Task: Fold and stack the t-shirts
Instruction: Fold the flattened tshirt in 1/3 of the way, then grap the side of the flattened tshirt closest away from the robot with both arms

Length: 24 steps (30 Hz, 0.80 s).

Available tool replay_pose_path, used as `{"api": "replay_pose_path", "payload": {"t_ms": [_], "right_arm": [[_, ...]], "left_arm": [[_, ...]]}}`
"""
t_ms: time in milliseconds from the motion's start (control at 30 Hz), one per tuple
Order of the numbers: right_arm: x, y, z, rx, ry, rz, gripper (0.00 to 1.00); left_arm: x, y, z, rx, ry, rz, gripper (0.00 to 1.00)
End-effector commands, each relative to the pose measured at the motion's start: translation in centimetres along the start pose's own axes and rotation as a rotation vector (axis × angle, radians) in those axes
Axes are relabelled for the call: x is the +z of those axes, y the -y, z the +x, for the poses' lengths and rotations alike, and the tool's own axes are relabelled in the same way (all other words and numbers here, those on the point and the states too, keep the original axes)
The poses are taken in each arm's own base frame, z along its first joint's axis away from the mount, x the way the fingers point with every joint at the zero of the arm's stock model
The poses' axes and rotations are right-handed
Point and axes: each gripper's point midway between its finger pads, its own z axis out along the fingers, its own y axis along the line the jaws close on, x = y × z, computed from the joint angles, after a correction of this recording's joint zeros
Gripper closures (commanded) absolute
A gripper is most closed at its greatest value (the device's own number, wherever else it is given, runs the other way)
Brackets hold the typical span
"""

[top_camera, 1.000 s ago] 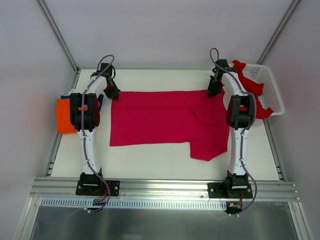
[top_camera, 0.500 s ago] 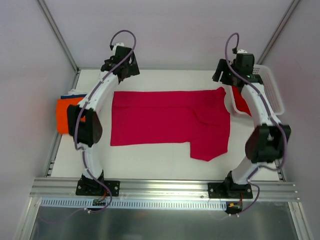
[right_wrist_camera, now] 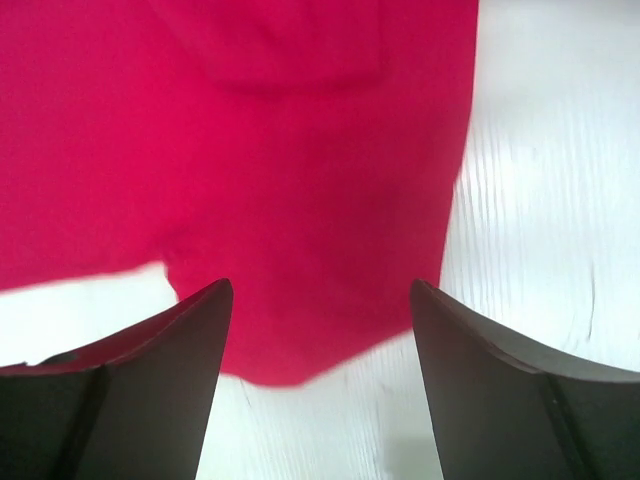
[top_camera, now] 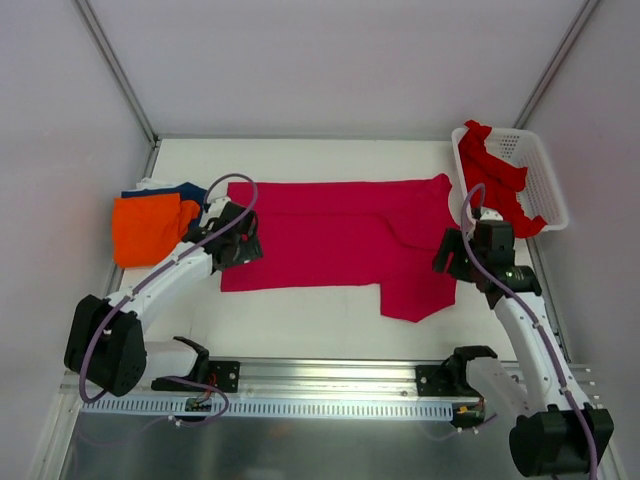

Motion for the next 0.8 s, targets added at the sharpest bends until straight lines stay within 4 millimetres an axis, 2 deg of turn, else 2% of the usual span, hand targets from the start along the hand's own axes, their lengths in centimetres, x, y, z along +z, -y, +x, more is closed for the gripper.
{"api": "replay_pose_path", "payload": {"t_ms": [0,67,133,300,533,767], "right_arm": [[-1.5,1.1,2.1,0.038,0.008,0.048,0.25],[-1.3,1.8,3.9,0.042,-0.024,0.078,0.26],[-1.5,1.4,4.9,0.042,-0.027,0.060,0.27],[-1.8,1.6,5.9,0.051,-0.042,0.097,0.28],[-1.2,0.8,6.7,0.023,-0.080,0.090,0.29],[-1.9,0.8,6.7,0.003,-0.070,0.118,0.30]], "left_arm": [[-0.7,-0.4,1.8,-0.071,-0.007,0.031,0.01],[-0.4,-0.8,3.2,-0.066,-0.044,0.025,0.01],[0.0,-1.4,4.9,-0.062,-0.074,0.006,0.01],[0.7,-2.8,7.2,-0.063,-0.106,-0.043,0.01],[1.4,-4.1,8.3,-0.067,-0.109,-0.100,0.01],[1.5,-3.3,7.7,-0.075,-0.087,-0.064,0.01]]}}
